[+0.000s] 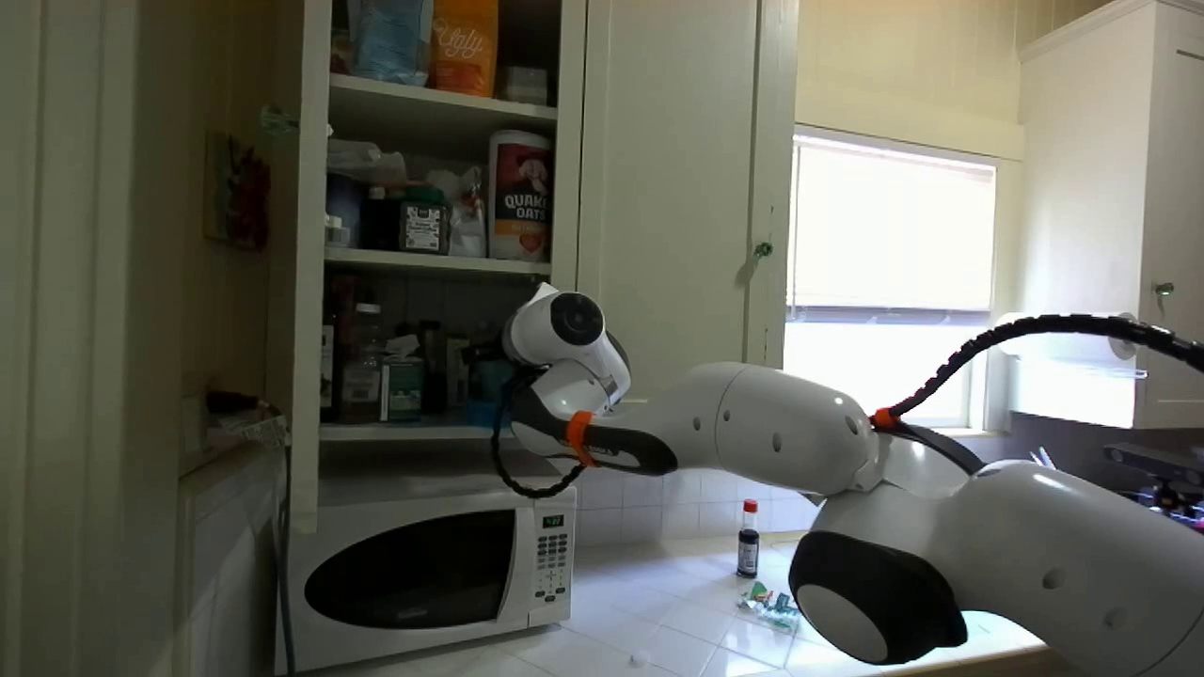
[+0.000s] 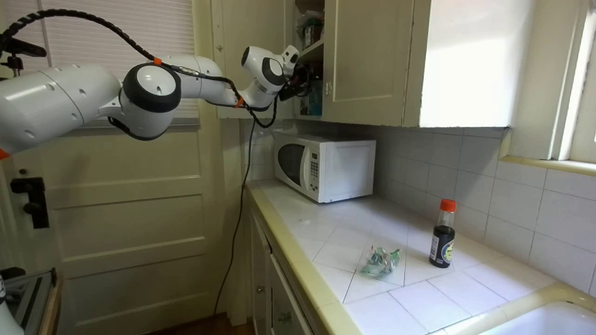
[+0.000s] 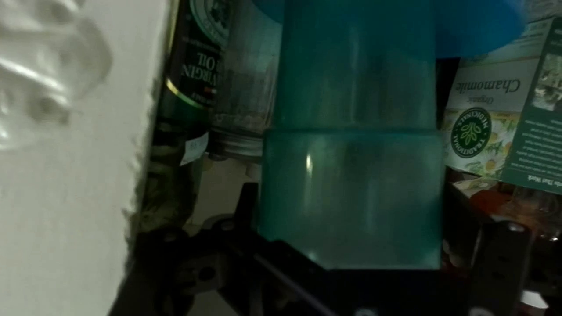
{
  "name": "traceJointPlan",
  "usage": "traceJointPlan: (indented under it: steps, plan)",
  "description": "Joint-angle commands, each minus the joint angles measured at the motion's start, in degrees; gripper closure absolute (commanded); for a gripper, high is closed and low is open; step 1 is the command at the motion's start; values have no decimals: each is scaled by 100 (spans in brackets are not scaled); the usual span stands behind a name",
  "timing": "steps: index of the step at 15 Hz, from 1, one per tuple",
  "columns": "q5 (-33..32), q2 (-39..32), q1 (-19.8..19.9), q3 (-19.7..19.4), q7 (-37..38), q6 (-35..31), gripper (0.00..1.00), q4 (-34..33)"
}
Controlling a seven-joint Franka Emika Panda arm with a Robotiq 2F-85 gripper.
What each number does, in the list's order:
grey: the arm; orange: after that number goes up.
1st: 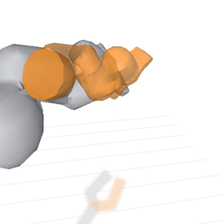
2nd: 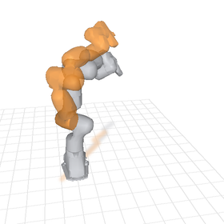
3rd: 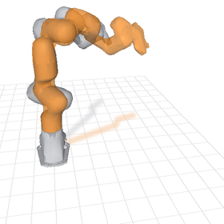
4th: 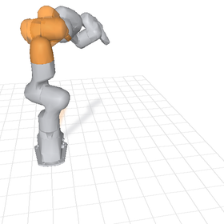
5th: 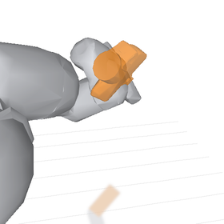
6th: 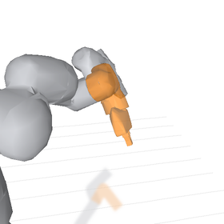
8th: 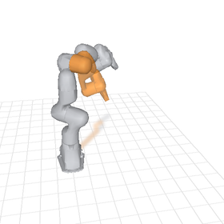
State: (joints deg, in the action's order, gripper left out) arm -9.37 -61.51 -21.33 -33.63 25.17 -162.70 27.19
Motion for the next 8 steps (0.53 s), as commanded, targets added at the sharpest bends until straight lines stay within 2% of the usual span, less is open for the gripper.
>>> traceJointPlan:
  steps: [1,4,5,8]
  plan:
    - [4,5,-10,13,-146,-22,0,-67]
    - [16,-4,-13,57,-244,-161,0,-79]
    - [-49,-13,-36,-104,-110,-51,0,-88]
    - [-72,-38,-29,-191,-104,-93,0,-101]
